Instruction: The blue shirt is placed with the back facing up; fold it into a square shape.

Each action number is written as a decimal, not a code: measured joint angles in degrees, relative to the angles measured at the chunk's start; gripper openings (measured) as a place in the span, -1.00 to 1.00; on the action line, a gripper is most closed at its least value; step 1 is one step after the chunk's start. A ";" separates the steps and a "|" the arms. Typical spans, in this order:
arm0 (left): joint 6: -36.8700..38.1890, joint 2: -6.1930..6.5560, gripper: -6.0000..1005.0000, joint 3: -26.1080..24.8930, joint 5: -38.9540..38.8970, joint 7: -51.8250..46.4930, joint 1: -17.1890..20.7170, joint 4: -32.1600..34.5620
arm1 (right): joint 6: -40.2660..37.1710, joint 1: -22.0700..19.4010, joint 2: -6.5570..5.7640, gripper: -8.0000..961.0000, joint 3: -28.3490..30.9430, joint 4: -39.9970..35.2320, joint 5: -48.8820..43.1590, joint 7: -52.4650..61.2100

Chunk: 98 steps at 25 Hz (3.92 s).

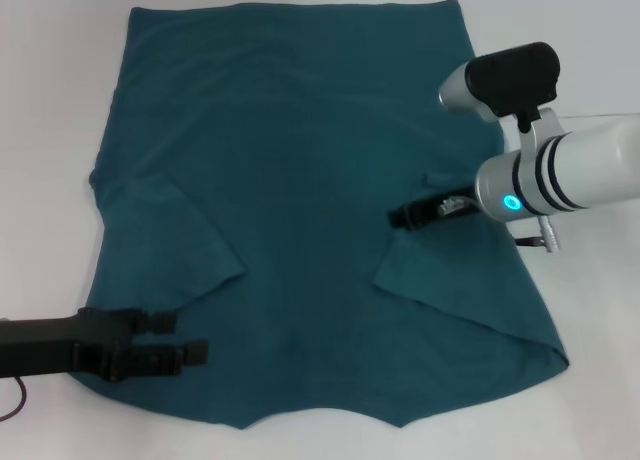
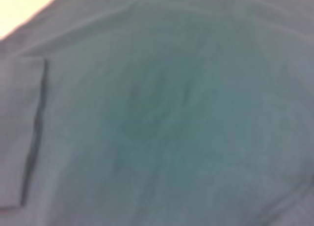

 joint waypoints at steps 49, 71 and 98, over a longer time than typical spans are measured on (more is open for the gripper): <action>-12.74 1.30 0.71 -8.95 16.53 -36.68 0.59 1.90 | -2.92 -0.44 -1.79 0.93 0.43 -6.65 -0.33 -2.56; -14.07 1.97 0.47 -7.20 17.82 -37.53 -1.95 -1.47 | -3.28 -0.72 -1.51 0.93 0.03 -6.64 -0.33 -2.56; -14.32 2.28 -0.94 -6.54 17.79 -36.50 -3.46 -2.30 | -29.06 -5.21 -0.89 0.88 0.72 -23.28 -18.73 9.64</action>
